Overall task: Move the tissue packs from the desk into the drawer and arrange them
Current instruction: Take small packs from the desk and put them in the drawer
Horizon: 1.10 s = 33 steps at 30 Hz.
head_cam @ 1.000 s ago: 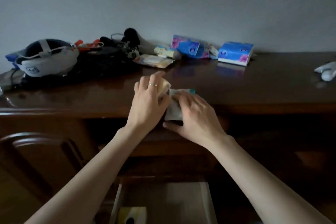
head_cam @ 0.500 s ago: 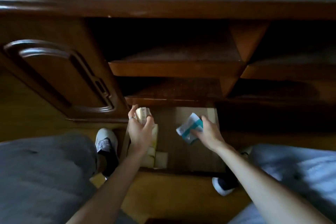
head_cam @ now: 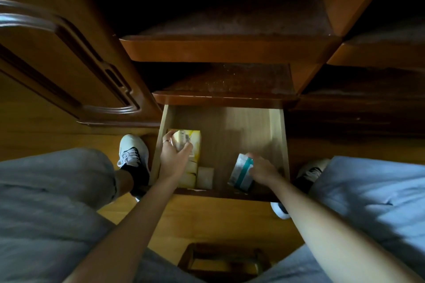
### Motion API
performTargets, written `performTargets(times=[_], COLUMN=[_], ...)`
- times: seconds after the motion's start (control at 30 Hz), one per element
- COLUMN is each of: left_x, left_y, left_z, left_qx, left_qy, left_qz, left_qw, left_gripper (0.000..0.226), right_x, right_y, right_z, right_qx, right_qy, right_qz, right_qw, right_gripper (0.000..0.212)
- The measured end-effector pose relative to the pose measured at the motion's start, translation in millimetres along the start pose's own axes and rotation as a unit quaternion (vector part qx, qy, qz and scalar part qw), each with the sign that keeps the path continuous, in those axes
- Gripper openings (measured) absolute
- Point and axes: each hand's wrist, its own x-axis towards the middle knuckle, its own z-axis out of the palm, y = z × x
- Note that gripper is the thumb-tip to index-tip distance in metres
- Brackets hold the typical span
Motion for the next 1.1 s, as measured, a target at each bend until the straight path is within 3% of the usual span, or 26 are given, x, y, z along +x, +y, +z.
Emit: performTargets(times=[0.23, 0.3, 0.37, 0.4, 0.47, 0.5, 0.57, 0.63, 0.7, 0.77, 0.87, 0.93, 1.1], left_x=[2, 0, -2, -3, -3, -3, -4, -4, -4, -1, 14, 23, 20], left_y=[-5, -8, -10, -11, -13, -14, -16, -19, -18, -13, -13, -19, -54], left_z=[12, 17, 23, 27, 34, 38, 41, 41, 38, 32, 16, 3, -11], left_qx=[0.045, 0.058, 0.076, 0.086, 0.105, 0.115, 0.129, 0.111, 0.077, 0.057, 0.148, 0.279, 0.492], left_qy=[-0.046, -0.078, -0.108, -0.126, -0.158, -0.17, -0.201, -0.271, -0.324, -0.287, -0.122, -0.077, -0.226], left_qz=[0.026, 0.047, 0.073, 0.086, 0.115, 0.131, 0.155, 0.134, 0.076, 0.047, 0.106, 0.147, 0.143], left_qw=[0.998, 0.994, 0.988, 0.984, 0.975, 0.97, 0.959, 0.947, 0.94, 0.955, 0.976, 0.946, 0.828], left_gripper=[0.063, 0.069, 0.077, 0.082, 0.093, 0.098, 0.112, 0.127, 0.132, 0.121, 0.082, 0.067, 0.068], right_x=[8, 8, 9, 10, 8, 7, 5, 5, 9, 14, 29, 38, 63], right_y=[-1, -4, -20, -34, -59, -68, -74, -70, -64, -59, -53, -54, -67], right_z=[16, 17, 14, 9, 0, -1, 2, 10, 16, 18, 17, 17, 34], right_qx=[-0.147, -0.162, -0.041, 0.095, 0.369, 0.412, 0.4, 0.394, 0.449, 0.489, 0.436, 0.377, 0.245], right_qy=[0.089, 0.15, 0.148, 0.085, -0.105, -0.172, -0.211, -0.172, -0.137, -0.091, -0.02, -0.014, -0.043], right_qz=[0.039, 0.025, -0.014, -0.008, 0.029, 0.019, -0.012, -0.008, 0.014, 0.036, 0.076, 0.104, 0.051], right_qw=[0.984, 0.975, 0.988, 0.992, 0.923, 0.895, 0.892, 0.903, 0.883, 0.867, 0.896, 0.92, 0.967], right_gripper=[0.05, 0.054, 0.054, 0.058, 0.071, 0.076, 0.07, 0.045, 0.036, 0.034, 0.042, 0.051, 0.057])
